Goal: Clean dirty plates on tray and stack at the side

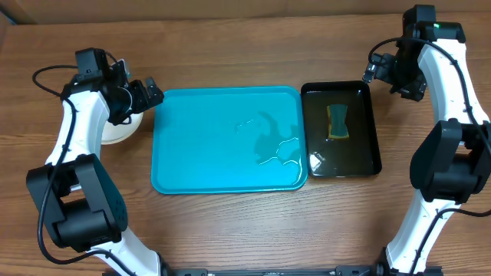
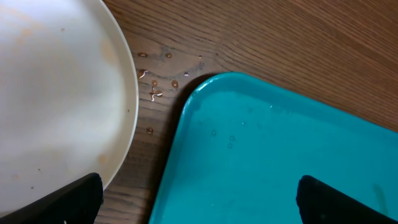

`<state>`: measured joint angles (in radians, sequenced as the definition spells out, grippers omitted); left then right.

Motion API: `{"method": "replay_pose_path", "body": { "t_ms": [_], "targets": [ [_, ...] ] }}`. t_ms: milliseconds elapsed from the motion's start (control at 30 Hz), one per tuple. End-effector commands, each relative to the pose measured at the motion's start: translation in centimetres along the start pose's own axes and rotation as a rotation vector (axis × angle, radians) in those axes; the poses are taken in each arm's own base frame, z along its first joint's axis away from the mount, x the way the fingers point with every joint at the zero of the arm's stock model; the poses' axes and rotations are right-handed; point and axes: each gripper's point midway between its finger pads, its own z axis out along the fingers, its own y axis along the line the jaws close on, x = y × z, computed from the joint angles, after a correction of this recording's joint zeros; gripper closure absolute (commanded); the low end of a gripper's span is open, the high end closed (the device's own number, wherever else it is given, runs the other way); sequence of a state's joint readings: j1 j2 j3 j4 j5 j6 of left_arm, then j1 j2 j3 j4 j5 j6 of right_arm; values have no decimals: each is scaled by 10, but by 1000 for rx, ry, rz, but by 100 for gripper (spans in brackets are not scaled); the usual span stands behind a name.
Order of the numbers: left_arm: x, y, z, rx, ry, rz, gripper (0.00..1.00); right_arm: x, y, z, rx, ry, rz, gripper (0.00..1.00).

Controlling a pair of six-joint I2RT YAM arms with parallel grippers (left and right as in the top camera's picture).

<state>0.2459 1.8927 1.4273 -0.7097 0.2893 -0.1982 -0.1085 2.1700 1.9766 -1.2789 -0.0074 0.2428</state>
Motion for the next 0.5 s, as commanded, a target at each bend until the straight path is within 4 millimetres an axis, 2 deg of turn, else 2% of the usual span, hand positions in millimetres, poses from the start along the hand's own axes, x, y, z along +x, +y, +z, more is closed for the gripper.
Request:
{"method": "replay_pose_path", "body": {
  "t_ms": [0,100,233,467],
  "targets": [
    [0,-5,-1,17,-1,32,0,-9,3,-20,-9,-58,4,0],
    [0,-5,-1,17,-1,32,0,-8,5,-20,-10,-58,0,0],
    [0,-5,-1,17,-1,32,0,-6,14,-31,-21,-79,-19,0],
    [0,-5,-1,17,-1,32,0,9,58,-73,-75,-161,-118,0]
  ]
}}
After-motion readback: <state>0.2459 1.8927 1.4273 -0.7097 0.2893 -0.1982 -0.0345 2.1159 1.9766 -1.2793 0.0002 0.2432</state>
